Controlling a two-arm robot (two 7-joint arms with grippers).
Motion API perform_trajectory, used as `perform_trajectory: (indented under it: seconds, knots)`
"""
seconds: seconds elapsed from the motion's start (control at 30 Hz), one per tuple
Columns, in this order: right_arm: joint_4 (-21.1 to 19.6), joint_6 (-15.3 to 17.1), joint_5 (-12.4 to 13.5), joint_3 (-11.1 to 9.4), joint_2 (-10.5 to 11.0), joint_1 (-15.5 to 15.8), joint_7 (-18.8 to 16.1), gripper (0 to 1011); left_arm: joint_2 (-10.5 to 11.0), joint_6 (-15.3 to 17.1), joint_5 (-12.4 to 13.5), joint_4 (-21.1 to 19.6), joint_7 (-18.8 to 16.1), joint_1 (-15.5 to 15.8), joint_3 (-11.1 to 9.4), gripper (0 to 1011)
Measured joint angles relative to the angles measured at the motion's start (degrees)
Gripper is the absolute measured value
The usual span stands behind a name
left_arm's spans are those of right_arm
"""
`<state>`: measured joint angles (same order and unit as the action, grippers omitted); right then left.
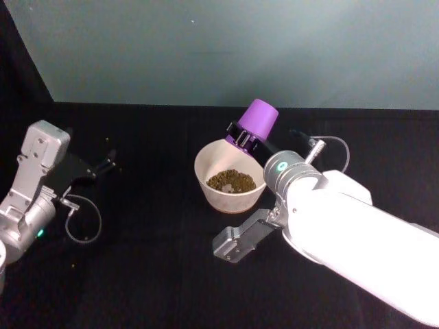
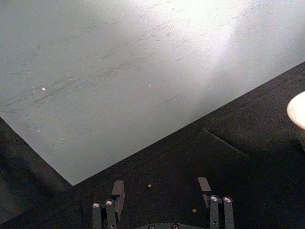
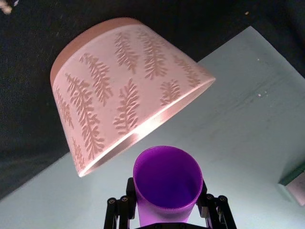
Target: Pick up the cup and pour the mung beans from the cup into the bowl.
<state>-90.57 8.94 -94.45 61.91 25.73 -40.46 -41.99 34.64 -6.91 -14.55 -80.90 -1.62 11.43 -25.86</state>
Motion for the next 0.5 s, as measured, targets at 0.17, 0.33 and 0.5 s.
perform_trajectory:
  seconds: [0.17, 0.33, 0.5]
  knots:
    - [-0.37, -0.94, -4.84, 2.19, 0.24, -0.99, -1.34, 731, 0.0, 0.0, 0.0, 0.0, 0.0, 0.0, 0.0, 1000]
    - [-0.64, -2.1, -8.6, 4.03, 0.44, -1.82, -2.33, 731, 0.0, 0.0, 0.0, 0.0, 0.0, 0.0, 0.0, 1000]
    - [-0.94, -2.85, -11.17, 5.08, 0.5, -2.35, -2.83, 731, 0.0, 0.0, 0.0, 0.0, 0.0, 0.0, 0.0, 1000]
